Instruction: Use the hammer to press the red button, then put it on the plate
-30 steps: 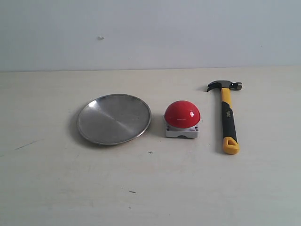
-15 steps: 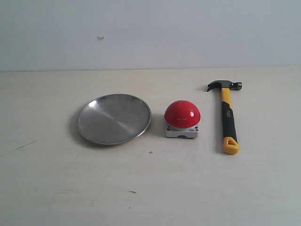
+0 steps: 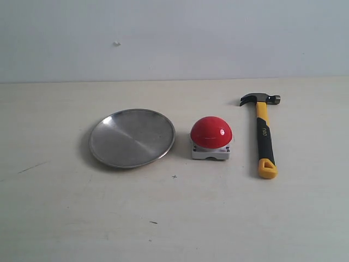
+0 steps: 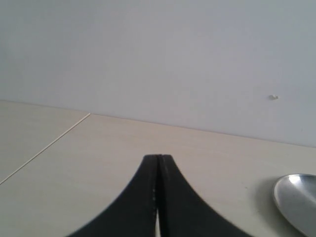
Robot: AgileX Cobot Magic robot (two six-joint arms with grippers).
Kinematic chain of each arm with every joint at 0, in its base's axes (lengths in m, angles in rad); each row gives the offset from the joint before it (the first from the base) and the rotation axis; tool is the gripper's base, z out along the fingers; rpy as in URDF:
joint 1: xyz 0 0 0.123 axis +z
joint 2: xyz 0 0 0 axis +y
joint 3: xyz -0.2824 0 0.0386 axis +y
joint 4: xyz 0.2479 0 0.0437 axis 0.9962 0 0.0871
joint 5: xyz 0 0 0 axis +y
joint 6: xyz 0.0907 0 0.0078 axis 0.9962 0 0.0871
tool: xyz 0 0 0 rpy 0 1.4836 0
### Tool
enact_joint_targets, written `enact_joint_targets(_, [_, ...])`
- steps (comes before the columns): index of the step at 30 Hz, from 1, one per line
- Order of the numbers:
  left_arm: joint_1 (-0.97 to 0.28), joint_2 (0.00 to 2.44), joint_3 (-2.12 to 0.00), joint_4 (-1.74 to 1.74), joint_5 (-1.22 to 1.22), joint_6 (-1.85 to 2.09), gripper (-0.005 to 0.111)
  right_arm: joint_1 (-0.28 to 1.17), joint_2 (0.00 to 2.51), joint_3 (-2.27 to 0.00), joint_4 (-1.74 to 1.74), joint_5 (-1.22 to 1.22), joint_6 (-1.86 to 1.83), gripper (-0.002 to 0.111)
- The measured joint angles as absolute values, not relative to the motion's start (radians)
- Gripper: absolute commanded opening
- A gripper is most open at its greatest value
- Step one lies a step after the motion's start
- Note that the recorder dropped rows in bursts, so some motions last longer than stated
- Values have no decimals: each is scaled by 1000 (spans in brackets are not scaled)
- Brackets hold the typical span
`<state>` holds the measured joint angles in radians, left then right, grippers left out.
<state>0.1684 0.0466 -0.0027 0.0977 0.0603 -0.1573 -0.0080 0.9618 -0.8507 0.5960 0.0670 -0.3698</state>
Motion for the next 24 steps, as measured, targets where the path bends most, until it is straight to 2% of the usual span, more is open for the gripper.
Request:
enact_joint_targets(8, [168,47,-3,98,60,-157,0,-8,1346,-1115,443,440,-315,2])
enact_joint_targets(10, [168,47,-3,98,60,-157,0,-8,1450,-1206,298,607,-226,9])
enact_joint_targets(11, [168,47,-3,98,60,-157,0,-8,1505,-1246,251,661,-177,18])
enact_joint_targets(12, [168,47,-3,98,60,-157,0,-8,1612,-1347,83,843,-32,22])
enact_joint_targets(14, [168,47,-3,98,60,-157,0,-9,1733,-1462,-105,1032,145,36])
enact_joint_targets(16, [168,47,-3,98,60,-157,0,-13,1810,-1511,-151,1066,198,39])
enact_joint_targets(24, [168,47,-3,100,60,-157,0,-13,1971,-1523,-230,894,198,39])
